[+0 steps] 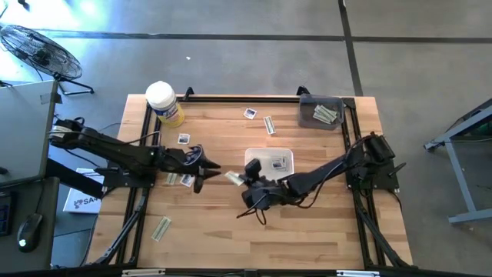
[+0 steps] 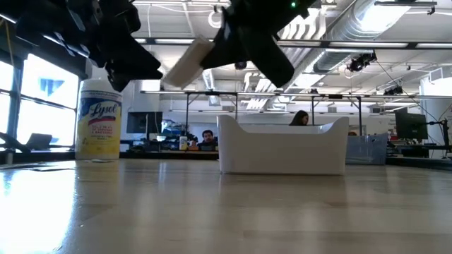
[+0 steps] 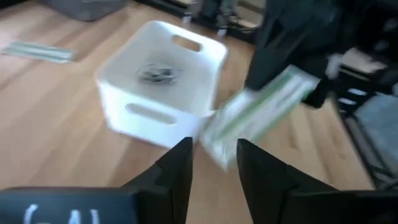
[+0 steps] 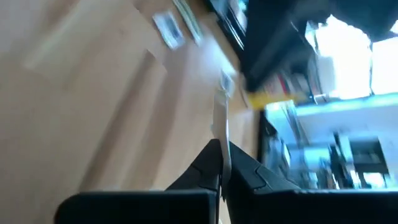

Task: Pick & Place First Aid Supplies
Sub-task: Put the green bandage into the black bin

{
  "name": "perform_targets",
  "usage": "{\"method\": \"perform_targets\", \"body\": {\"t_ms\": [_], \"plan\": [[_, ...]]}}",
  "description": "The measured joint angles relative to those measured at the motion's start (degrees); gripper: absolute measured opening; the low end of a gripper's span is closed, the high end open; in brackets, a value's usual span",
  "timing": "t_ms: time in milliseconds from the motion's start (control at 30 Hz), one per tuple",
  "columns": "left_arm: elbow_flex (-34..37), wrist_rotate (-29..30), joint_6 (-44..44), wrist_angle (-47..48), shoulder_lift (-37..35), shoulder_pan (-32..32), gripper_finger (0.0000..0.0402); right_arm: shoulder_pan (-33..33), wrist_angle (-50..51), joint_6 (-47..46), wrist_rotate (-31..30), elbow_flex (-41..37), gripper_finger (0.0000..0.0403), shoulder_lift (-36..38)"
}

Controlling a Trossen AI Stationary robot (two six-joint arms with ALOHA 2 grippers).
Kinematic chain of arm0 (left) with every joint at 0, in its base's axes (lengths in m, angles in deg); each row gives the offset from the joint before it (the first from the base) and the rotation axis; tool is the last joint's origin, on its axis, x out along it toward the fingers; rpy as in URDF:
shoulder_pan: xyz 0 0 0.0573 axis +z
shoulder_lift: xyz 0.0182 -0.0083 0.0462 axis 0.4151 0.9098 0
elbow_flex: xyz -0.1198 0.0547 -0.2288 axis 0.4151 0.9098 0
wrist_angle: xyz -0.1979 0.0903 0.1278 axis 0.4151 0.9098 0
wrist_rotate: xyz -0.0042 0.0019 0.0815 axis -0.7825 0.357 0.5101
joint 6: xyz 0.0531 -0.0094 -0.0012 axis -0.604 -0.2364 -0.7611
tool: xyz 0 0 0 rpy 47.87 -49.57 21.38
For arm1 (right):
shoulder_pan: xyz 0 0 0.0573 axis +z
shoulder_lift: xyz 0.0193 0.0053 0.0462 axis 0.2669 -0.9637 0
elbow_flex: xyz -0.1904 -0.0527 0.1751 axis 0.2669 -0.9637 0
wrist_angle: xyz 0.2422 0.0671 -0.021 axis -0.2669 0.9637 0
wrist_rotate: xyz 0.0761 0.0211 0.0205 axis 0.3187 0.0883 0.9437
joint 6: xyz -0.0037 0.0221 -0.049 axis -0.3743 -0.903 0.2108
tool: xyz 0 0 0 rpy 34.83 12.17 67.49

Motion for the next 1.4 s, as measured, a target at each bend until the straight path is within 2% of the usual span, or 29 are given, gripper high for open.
{"method": "perform_targets", "body": {"t_ms": [100,267,467,600,733,867,1033,1233,1400], "plan": [[0.0,3.69,2.01,4.23,-2.97,0.0,0.0124,-1.48,8.12,-7.49,-2.89,0.0,0.0001,3.48],[0.0,5.66,3.03,7.11,-4.39,0.0,0.0124,-8.84,29.83,-28.97,-1.47,0.0,0.0001,11.36],[0.0,5.54,3.18,7.21,-4.36,0.0,0.0124,-24.08,57.72,-55.66,1.02,0.0,0.0,17.35],[0.0,5.54,3.17,6.97,-4.35,0.0,0.0124,-34.53,68.77,-65.45,1.98,0.0,0.0,17.41],[0.0,5.51,3.17,6.97,-4.34,0.0,0.0124,-43.62,70.48,-67.4,2.29,0.0,0.0,16.17],[0.0,5.28,3.42,6.97,-4.34,0.0,0.0124,-51.67,69.73,-66.86,6.61,0.0,0.0,13.78],[0.0,4.88,4.2,6.98,-4.34,0.0,0.0124,-60.33,69.78,-64.49,6.97,0.0,0.0,9.18],[0.0,4.86,4.31,7.15,-4.34,0.0,0.0124,-66.89,69.21,-62.96,8.11,-0.02,0.0,3.37],[0.0,4.86,4.33,7.36,-4.34,0.0,0.0124,-69.35,66.93,-62.9,7.48,-0.02,0.0003,0.12]]}}
